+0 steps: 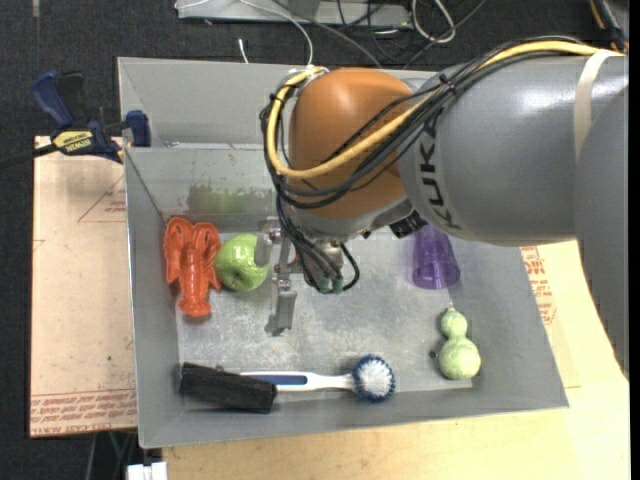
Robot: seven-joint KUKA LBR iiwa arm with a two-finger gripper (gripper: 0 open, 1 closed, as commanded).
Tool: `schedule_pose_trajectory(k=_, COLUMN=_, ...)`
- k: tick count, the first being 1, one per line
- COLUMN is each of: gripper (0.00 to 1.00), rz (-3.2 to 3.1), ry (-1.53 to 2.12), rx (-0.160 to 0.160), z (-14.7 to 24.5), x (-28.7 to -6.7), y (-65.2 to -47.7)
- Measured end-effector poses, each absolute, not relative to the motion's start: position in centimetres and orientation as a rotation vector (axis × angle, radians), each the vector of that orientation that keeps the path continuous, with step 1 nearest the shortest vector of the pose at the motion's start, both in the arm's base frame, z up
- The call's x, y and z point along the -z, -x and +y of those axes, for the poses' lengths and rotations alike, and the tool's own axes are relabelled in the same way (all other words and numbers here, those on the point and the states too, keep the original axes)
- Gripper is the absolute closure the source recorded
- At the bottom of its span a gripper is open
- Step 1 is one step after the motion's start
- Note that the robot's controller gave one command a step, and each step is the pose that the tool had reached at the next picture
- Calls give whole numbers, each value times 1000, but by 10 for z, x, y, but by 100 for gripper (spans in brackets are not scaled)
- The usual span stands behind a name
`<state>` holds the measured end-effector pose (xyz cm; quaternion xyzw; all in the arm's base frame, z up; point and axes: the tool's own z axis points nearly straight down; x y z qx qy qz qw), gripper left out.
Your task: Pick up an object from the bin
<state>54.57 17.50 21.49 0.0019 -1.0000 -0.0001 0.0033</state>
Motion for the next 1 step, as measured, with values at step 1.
schedule_pose_trajectory(k=1, gripper=0, rz=-3142, ry=2, rx=2, z=174, x=-218, y=-548)
